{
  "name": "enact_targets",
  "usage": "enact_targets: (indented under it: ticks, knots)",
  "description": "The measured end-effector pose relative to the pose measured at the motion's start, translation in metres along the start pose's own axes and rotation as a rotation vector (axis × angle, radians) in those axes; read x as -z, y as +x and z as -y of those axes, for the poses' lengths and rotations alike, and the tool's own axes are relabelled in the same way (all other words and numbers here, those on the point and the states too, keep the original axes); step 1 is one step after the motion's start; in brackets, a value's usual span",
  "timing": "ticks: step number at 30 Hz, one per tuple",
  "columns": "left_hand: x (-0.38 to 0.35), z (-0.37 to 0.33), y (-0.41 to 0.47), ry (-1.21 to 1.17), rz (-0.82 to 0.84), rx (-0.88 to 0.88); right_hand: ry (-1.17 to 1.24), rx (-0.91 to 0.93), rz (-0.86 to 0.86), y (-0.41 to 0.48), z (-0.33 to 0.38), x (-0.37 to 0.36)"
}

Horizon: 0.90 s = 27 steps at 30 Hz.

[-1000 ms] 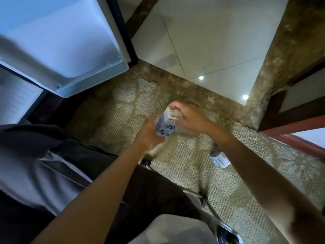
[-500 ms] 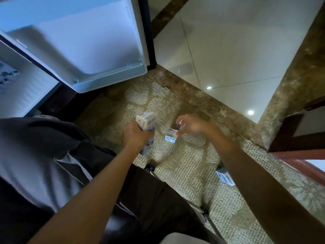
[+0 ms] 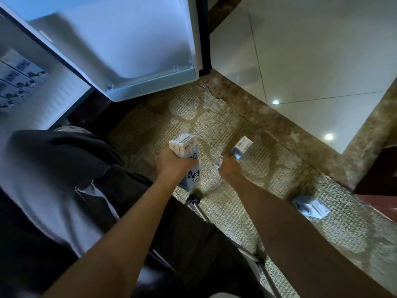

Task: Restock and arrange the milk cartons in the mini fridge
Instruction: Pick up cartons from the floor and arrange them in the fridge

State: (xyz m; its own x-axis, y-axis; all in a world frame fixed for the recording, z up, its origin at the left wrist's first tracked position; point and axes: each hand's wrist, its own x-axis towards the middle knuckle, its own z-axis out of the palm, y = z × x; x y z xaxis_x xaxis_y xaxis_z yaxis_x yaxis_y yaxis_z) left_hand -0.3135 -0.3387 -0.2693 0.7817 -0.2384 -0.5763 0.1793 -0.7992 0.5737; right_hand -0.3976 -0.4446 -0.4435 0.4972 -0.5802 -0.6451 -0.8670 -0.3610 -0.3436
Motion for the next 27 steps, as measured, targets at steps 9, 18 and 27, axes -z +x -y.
enact_targets:
  ticks: [9, 18, 27]
  knots:
    - [0.0, -0.002, -0.006, -0.027, -0.005, -0.025, 0.06, 0.006, -0.036, 0.0, 0.001, 0.029]
    - [0.034, -0.028, -0.013, -0.133, -0.153, -0.138, 0.111, 0.351, -0.124, -0.024, 0.07, 0.098]
    - [0.149, -0.076, -0.01, -0.27, -0.4, -0.333, 0.05, 0.663, -0.303, -0.1, 0.191, 0.196]
